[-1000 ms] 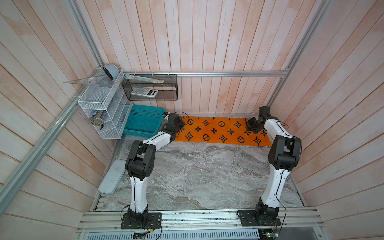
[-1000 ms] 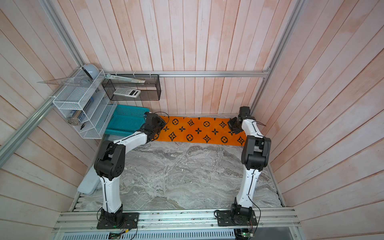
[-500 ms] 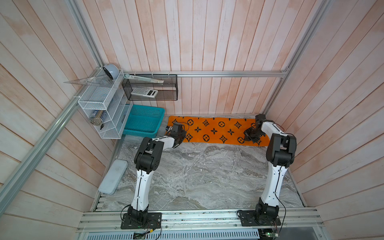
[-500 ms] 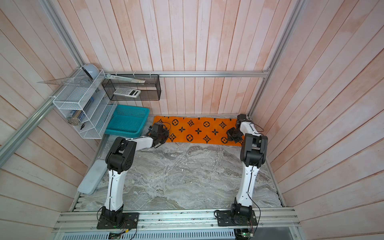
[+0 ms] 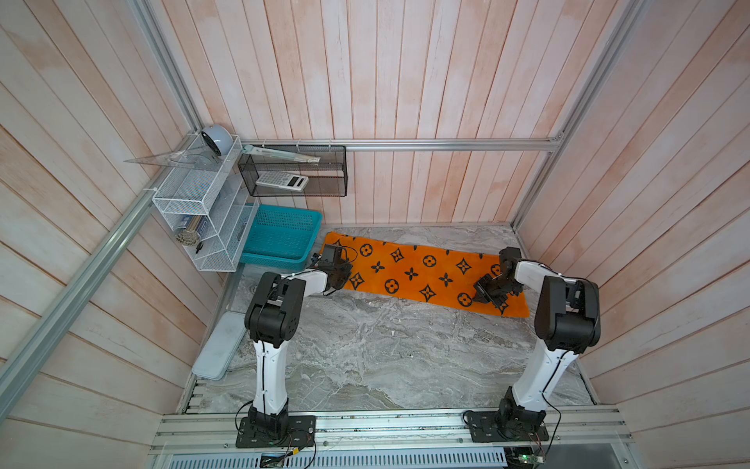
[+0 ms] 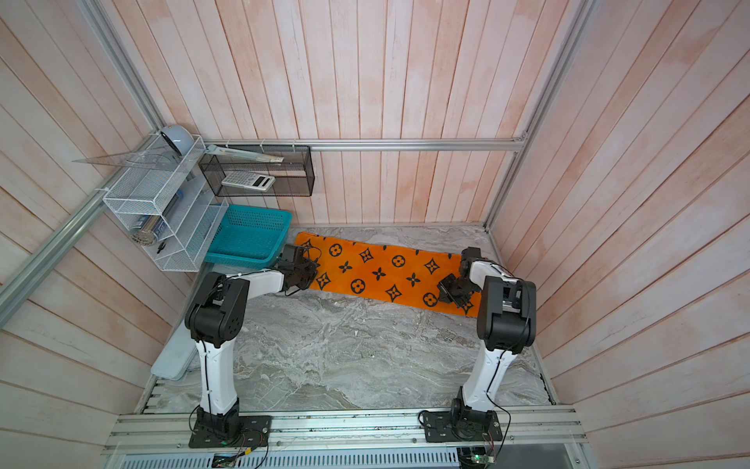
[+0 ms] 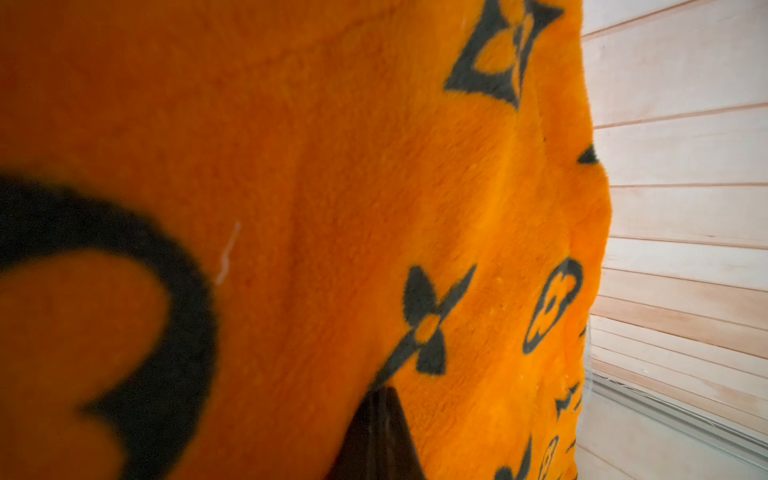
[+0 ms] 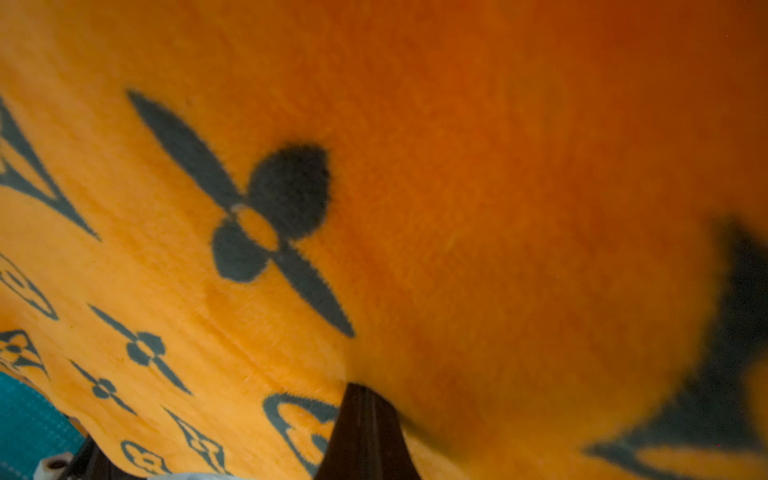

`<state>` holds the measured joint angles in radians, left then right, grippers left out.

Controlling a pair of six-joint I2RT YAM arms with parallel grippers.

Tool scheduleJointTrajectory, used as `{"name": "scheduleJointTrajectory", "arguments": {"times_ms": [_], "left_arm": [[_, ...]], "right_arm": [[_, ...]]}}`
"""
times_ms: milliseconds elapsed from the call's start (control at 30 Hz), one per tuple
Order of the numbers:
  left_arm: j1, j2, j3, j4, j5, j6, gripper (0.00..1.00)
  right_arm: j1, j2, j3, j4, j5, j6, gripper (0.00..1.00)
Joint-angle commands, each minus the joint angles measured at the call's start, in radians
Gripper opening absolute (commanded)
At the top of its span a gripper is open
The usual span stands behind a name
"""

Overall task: Roll up the pillowcase
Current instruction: Adjust the pillowcase at the center of the board.

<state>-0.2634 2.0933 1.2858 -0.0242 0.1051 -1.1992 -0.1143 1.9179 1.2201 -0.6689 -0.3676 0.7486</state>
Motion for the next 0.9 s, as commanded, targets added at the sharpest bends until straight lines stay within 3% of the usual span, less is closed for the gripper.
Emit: {"name": "scheduleJointTrajectory", "arguments": {"times_ms": [0,233,367,467,567,700,867], "left_arm": [[0.042,-0.03,-0.03,-0.17,-0.024,0.084,0.0],[0.0,-0.117,0.083,-0.323,-0.042,0.177,0.0],[-0.12,-0.15,0.151,-0.384,-0.077,0.2,0.0],[-0.23,-0.149,0.168,-0.384,-0.101,0.187,0.06],[-0.337,-0.112,0.177,-0.362,-0.115,0.156,0.07],[-0.463,0.016,0.23,-0.291,-0.048,0.073,0.04],[-0.548,0.146,0.291,-0.229,-0.006,0.003,0.03]], "right_arm": [[0.018,0.01,-0.092,-0.148,-0.042,-0.069,0.0],[0.039,-0.154,-0.163,-0.193,-0.145,-0.117,0.0],[0.034,-0.226,-0.106,-0.266,-0.072,-0.158,0.0],[0.01,-0.257,-0.073,-0.297,-0.024,-0.182,0.0],[-0.045,-0.276,-0.067,-0.31,-0.011,-0.196,0.0],[-0.132,-0.35,-0.111,-0.253,0.089,-0.184,0.0],[-0.19,-0.408,-0.172,-0.181,0.058,-0.214,0.07]]}}
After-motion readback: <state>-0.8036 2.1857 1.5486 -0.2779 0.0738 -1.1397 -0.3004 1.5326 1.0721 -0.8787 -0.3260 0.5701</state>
